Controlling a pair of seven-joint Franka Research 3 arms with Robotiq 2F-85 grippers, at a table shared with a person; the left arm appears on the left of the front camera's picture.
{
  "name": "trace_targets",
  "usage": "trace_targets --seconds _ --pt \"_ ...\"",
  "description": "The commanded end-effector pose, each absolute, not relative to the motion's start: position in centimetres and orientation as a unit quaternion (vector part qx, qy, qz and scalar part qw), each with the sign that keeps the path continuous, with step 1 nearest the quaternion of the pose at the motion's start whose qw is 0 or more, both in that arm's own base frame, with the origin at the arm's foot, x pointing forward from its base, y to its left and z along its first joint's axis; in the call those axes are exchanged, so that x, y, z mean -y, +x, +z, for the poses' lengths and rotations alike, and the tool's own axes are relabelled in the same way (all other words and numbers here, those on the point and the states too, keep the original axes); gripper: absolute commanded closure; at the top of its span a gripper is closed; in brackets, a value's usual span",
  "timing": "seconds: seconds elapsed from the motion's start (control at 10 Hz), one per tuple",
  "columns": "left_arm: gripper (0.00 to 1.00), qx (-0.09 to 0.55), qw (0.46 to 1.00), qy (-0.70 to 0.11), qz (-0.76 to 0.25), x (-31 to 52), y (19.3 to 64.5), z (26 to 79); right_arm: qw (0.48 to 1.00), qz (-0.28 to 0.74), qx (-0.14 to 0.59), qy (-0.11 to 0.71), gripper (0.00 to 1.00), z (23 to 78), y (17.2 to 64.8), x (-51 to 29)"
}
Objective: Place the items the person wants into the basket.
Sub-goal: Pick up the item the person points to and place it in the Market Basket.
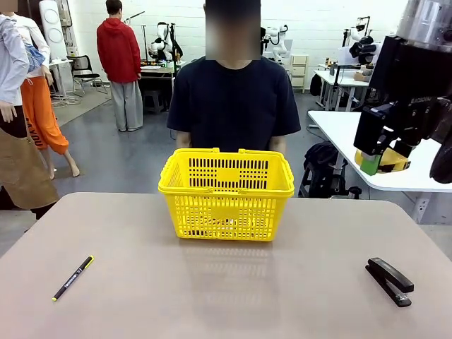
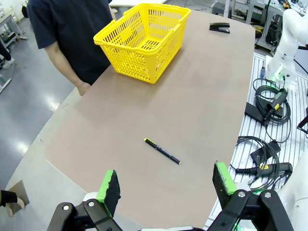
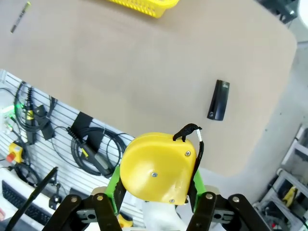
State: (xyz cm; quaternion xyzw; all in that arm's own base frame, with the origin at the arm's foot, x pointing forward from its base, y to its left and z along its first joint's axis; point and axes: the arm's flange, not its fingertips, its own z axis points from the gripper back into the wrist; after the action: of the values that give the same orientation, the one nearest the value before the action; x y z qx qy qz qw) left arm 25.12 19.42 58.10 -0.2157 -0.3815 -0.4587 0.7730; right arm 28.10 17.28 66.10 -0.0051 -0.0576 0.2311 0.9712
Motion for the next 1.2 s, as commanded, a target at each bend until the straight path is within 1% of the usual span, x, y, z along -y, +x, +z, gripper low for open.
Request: trace_targets --seconds 0.0,0.3,0.4,0.5,0.7,0.8,0.9,1.0,1.1 --pt "0.0 0.39 0.764 -0.218 -0.465 -19.6 25.1 58.2 0.97 0.234 0.058 -0.001 1.0 64.7 27.8 -16.8" --pt "0.0 0.39 0.764 -0.218 -0.465 -19.6 25.1 58.2 0.97 0.234 0.058 -0.001 1.0 64.7 27.8 -16.8" --pt "0.0 0.39 0.764 -0.218 -0.465 -19.6 25.1 58.2 0.972 0.231 0.049 -0.008 0.37 65.0 27.9 -17.1" --pt "0.0 0.39 0.764 -0.218 -0.465 -19.6 25.1 58.2 0.959 0.28 0.029 -0.027 0.37 66.5 31.0 -20.4" --pt "0.0 0.39 0.764 -0.218 -0.465 -19.6 25.1 58.2 0.942 0.331 -0.01 -0.054 0.37 67.7 40.3 -29.0" --pt "0.0 0.39 0.764 -0.218 -0.465 -19.6 25.1 58.2 0.937 0.347 -0.02 -0.032 0.37 66.8 45.0 -33.2" --pt "0.0 0.39 0.764 -0.218 -0.465 -19.6 25.1 58.2 0.932 0.361 -0.028 -0.014 0.37 65.1 48.5 -36.2" --pt "0.0 0.39 0.764 -0.218 -0.465 -19.6 25.1 58.2 0.914 0.403 -0.042 0.009 0.37 62.6 51.2 -38.3" --pt "0.0 0.39 0.764 -0.218 -0.465 -19.6 25.1 58.2 0.904 0.425 -0.033 0.03 0.37 60.2 53.0 -39.5"
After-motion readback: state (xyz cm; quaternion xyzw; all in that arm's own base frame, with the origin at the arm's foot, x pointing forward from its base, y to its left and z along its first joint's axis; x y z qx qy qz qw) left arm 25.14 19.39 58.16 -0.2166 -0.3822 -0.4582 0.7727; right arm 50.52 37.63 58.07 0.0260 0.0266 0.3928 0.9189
